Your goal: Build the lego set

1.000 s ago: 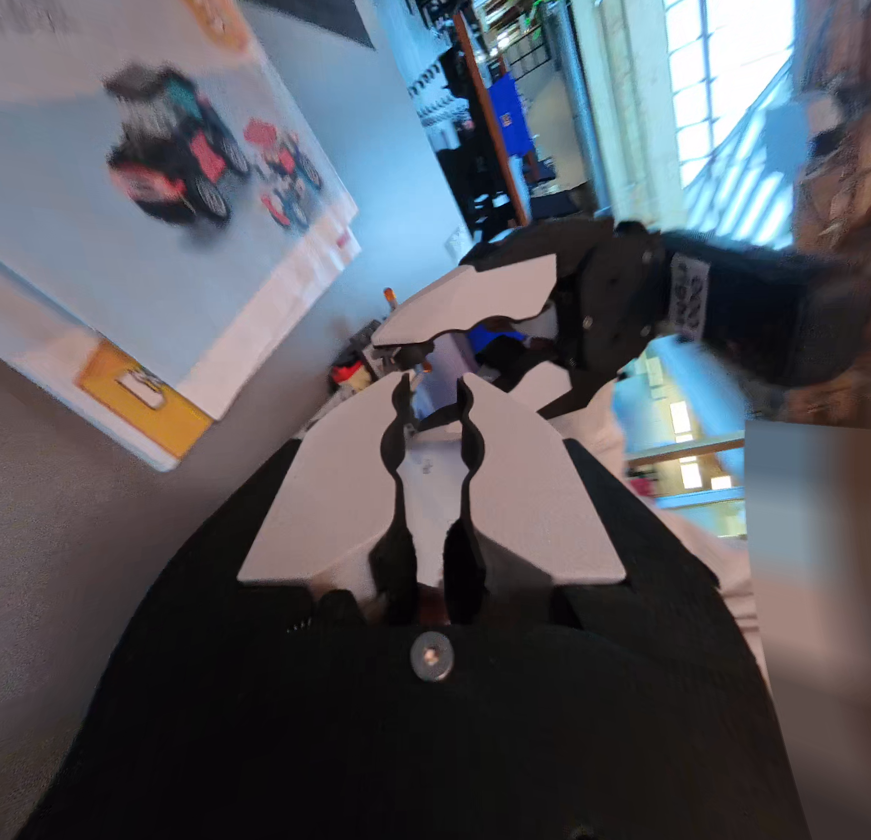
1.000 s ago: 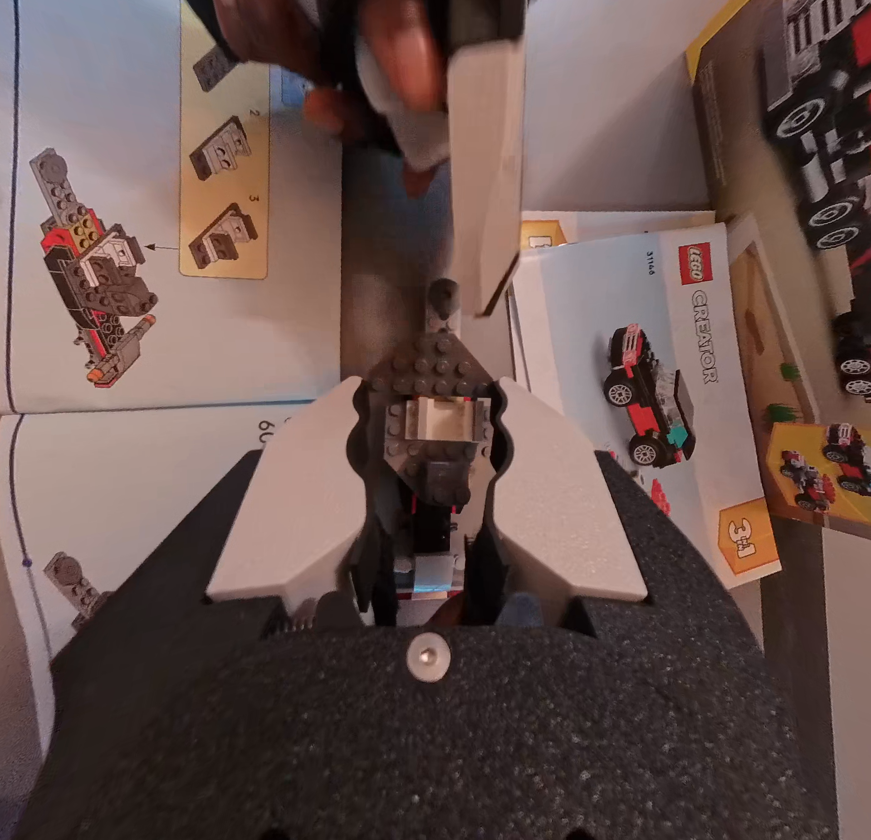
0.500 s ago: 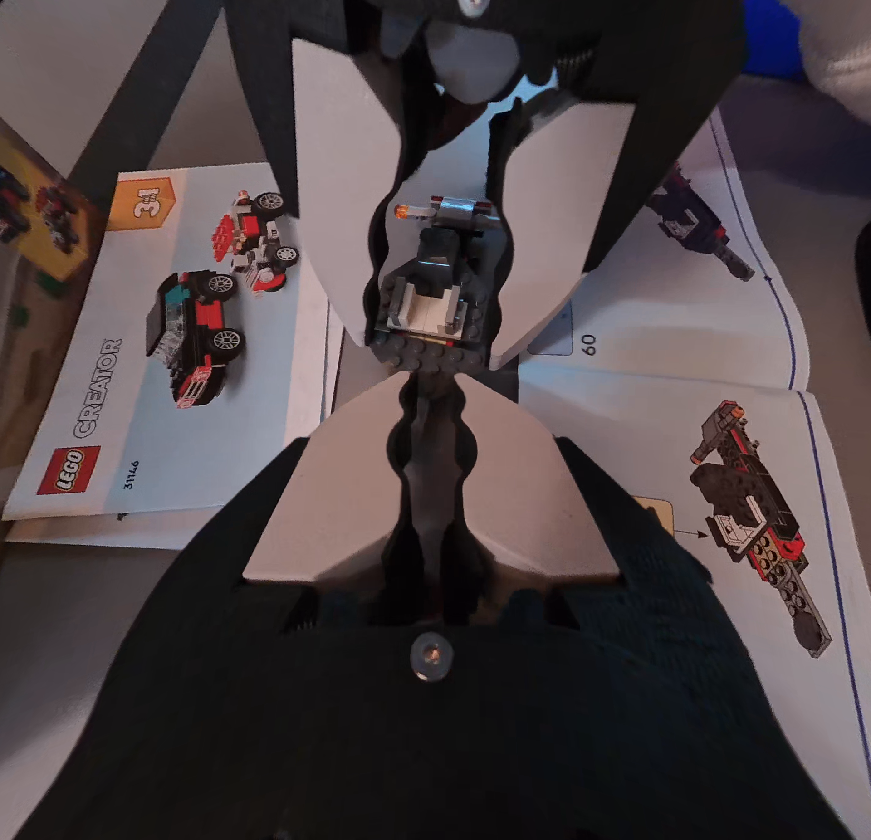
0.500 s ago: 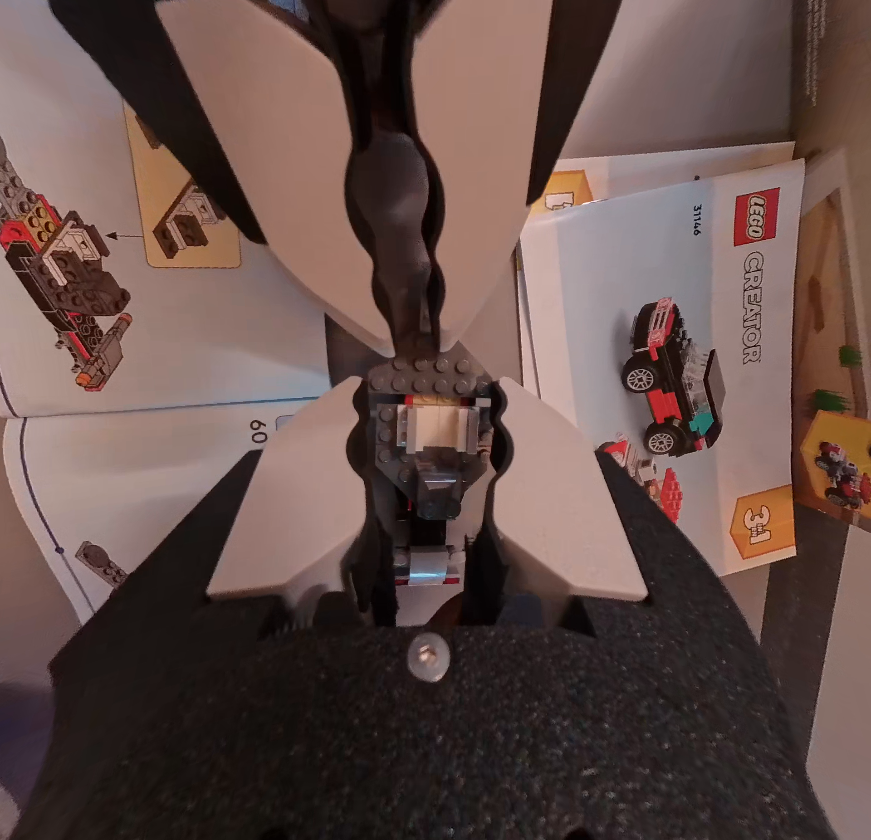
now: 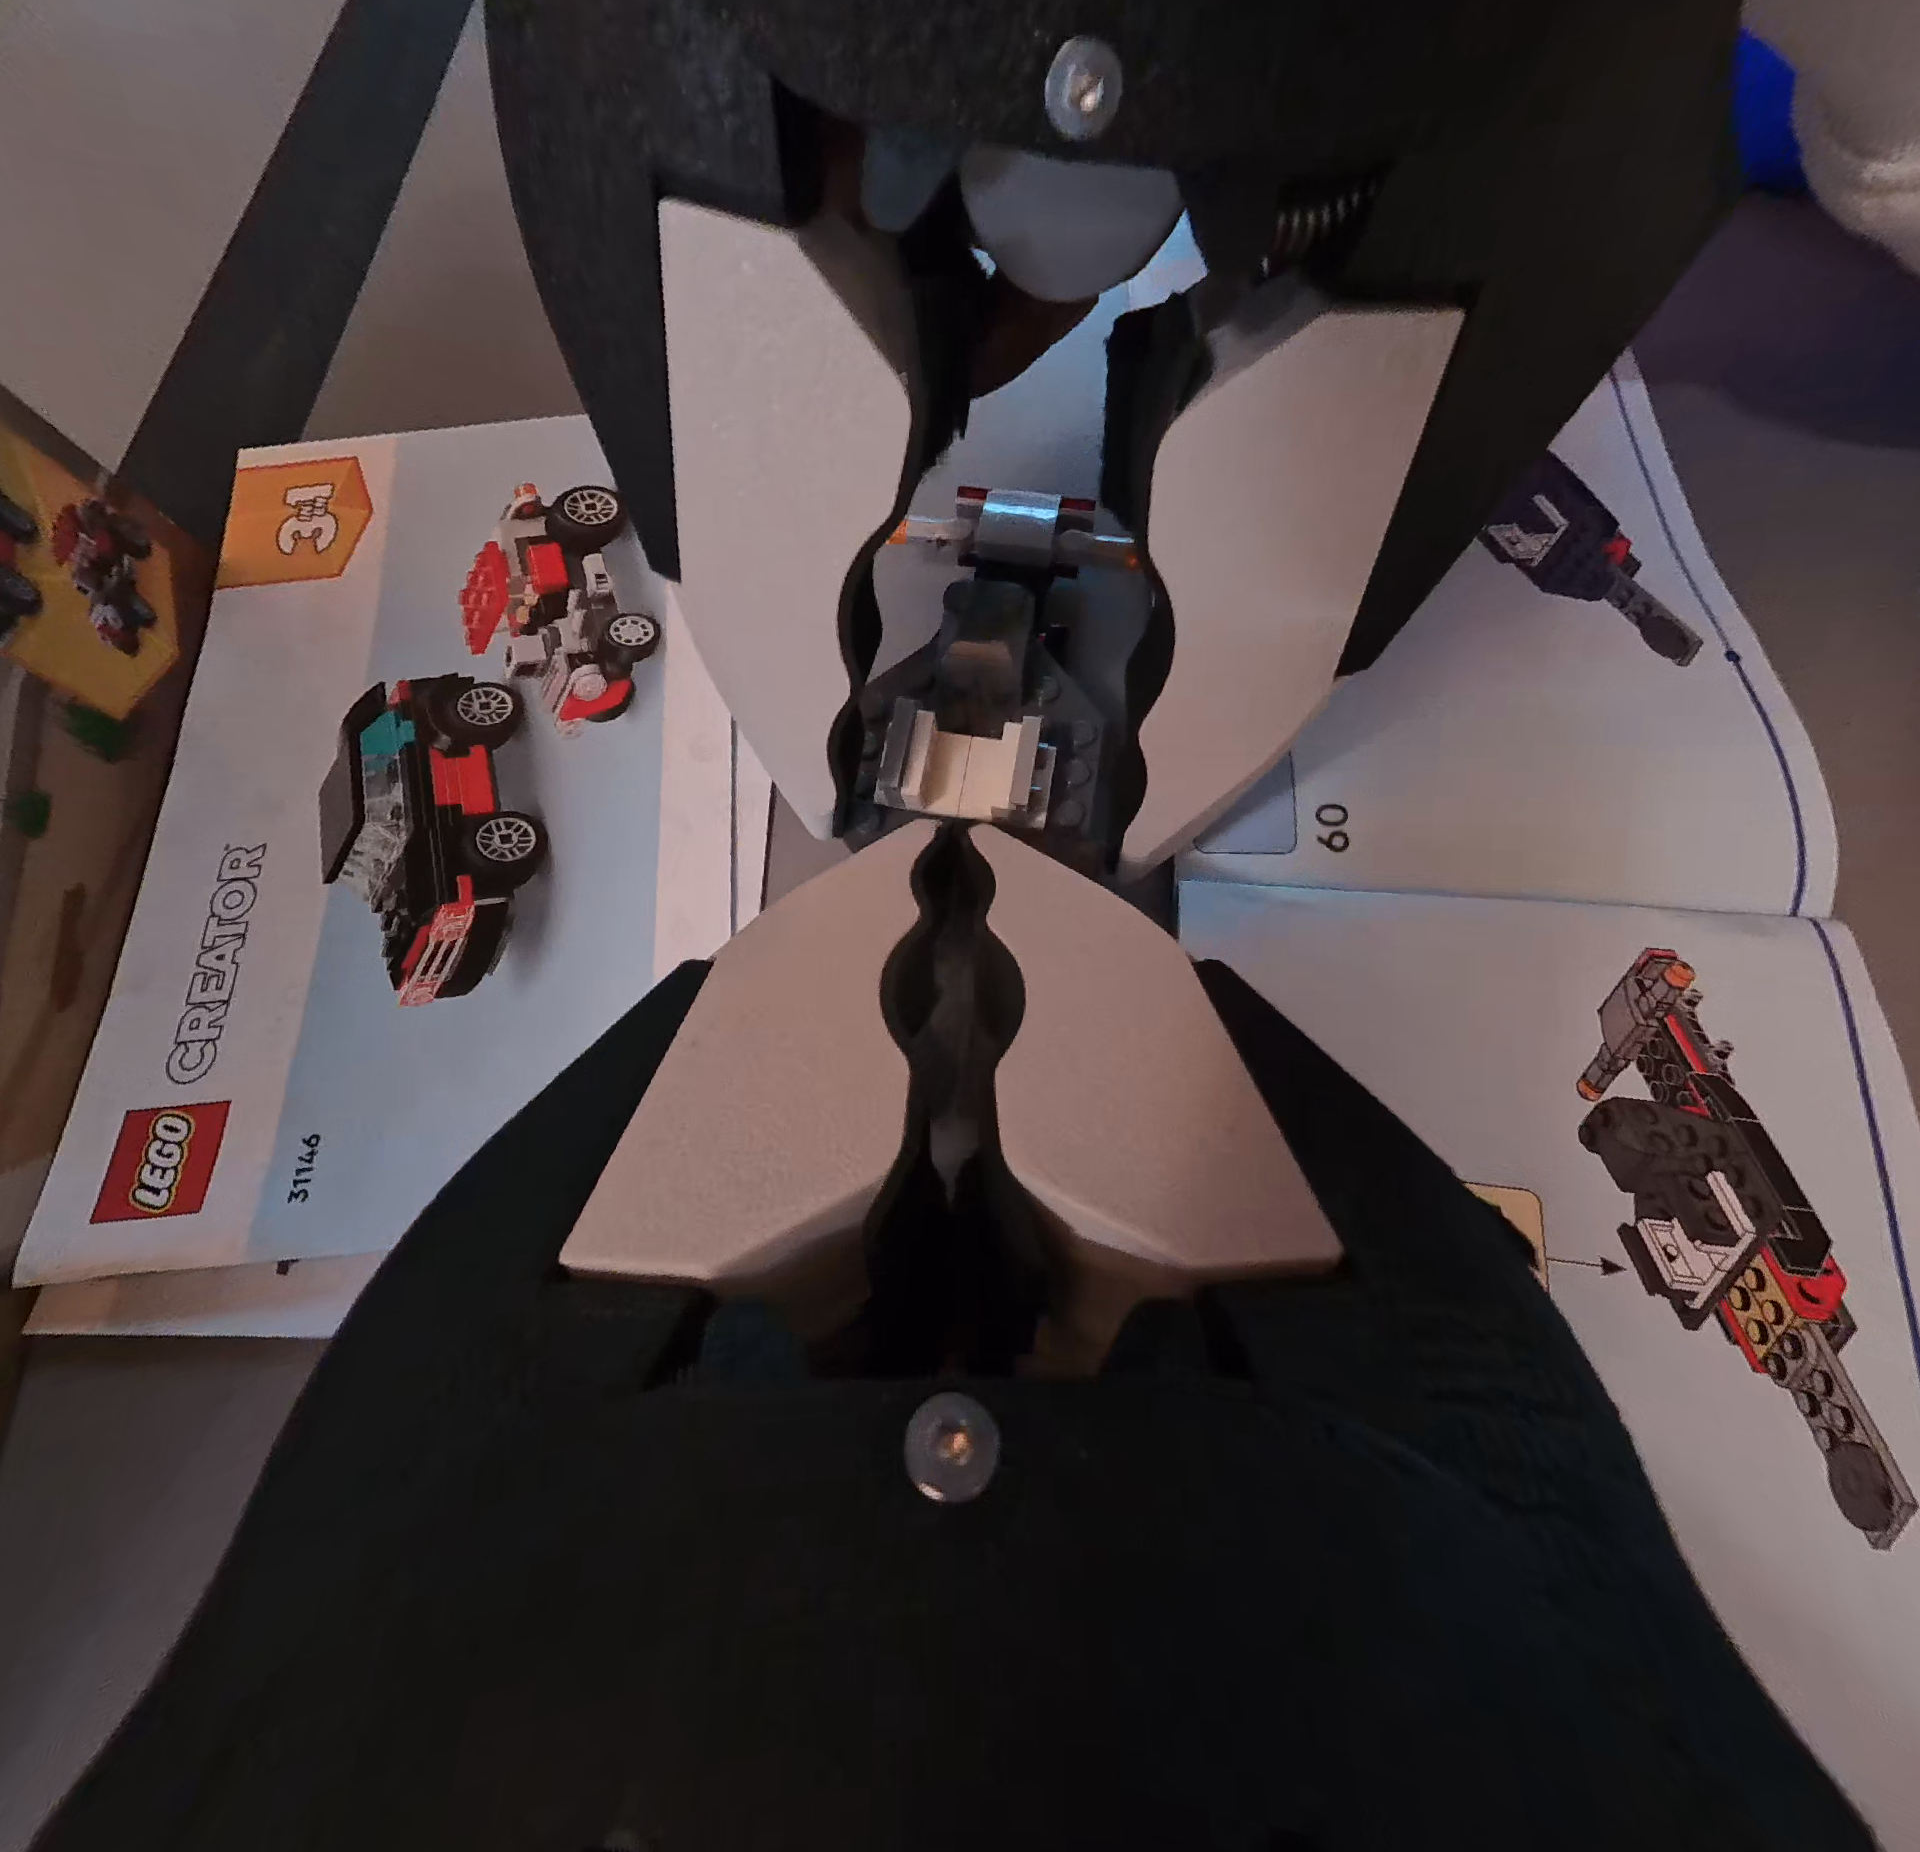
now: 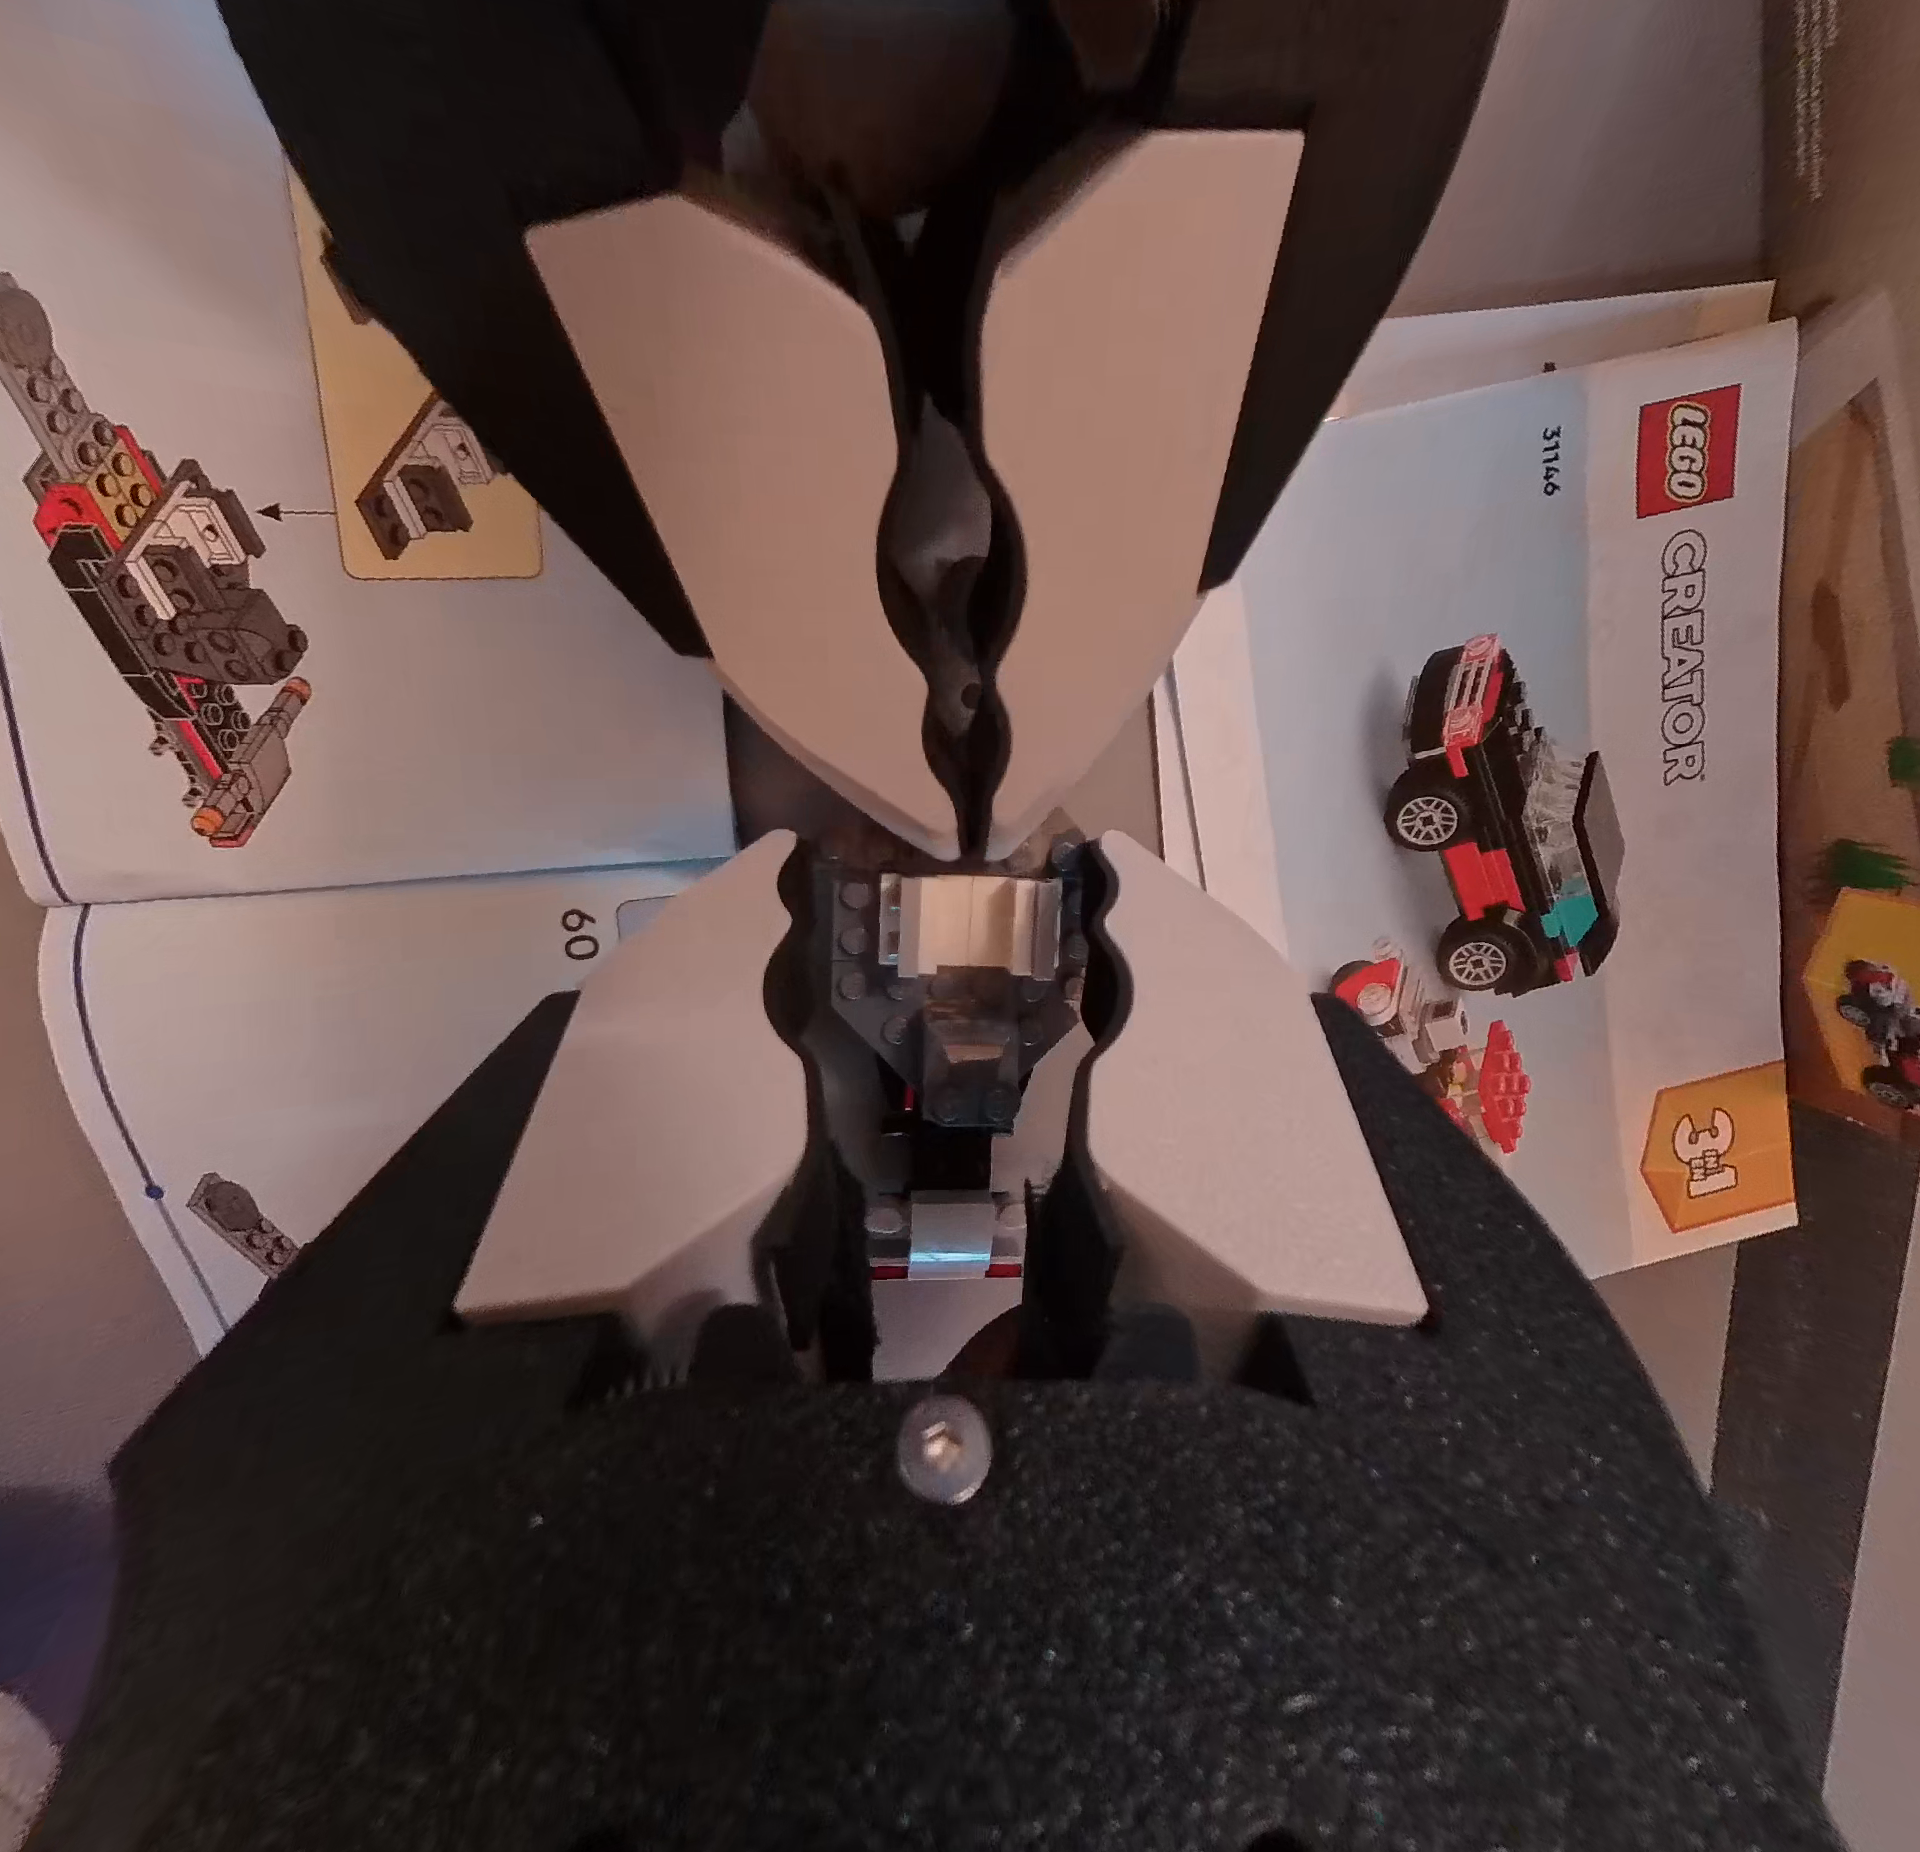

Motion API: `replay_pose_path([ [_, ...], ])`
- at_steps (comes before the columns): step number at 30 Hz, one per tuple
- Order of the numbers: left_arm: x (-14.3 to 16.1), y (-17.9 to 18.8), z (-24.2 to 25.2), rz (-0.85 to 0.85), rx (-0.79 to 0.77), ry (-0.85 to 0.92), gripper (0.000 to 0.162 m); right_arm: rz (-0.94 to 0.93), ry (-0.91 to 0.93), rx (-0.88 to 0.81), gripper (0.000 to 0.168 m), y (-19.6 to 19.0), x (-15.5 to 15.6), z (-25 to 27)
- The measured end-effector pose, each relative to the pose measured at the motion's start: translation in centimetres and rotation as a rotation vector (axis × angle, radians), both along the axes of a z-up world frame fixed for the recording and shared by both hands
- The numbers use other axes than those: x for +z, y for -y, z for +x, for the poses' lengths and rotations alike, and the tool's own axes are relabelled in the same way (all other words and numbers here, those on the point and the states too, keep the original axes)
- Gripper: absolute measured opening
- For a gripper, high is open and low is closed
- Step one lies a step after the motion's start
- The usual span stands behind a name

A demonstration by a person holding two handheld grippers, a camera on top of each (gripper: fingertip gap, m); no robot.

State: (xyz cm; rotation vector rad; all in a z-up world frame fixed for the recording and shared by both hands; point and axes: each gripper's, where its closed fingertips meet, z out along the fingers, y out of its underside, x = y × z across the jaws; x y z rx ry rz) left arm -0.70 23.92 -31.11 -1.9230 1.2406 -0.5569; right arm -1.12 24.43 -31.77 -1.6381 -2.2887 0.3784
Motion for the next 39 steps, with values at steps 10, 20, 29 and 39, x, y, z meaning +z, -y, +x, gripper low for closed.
replay_pose_path([
  [10, -0.1, -0.4, 0.4, -0.024, 0.014, 0.008, 0.000, -0.032, -0.068, -0.026, 0.058, 0.0, 0.1, 0.0],
  [20, -0.1, -0.3, 0.4, -0.014, 0.005, -0.002, 0.000, -0.050, -0.131, -0.158, 0.072, -1.0, 0.0, 3.9],
  [29, -0.1, -0.3, 0.4, -0.011, -0.008, -0.014, 0.000, -0.007, -0.192, -0.093, 0.053, -1.4, -1.0, 3.3],
  [39, -0.1, -0.4, 0.4, -0.003, 0.000, 0.002, 0.001, -0.005, -0.199, -0.069, 0.050, -1.6, -1.0, 3.4],
])
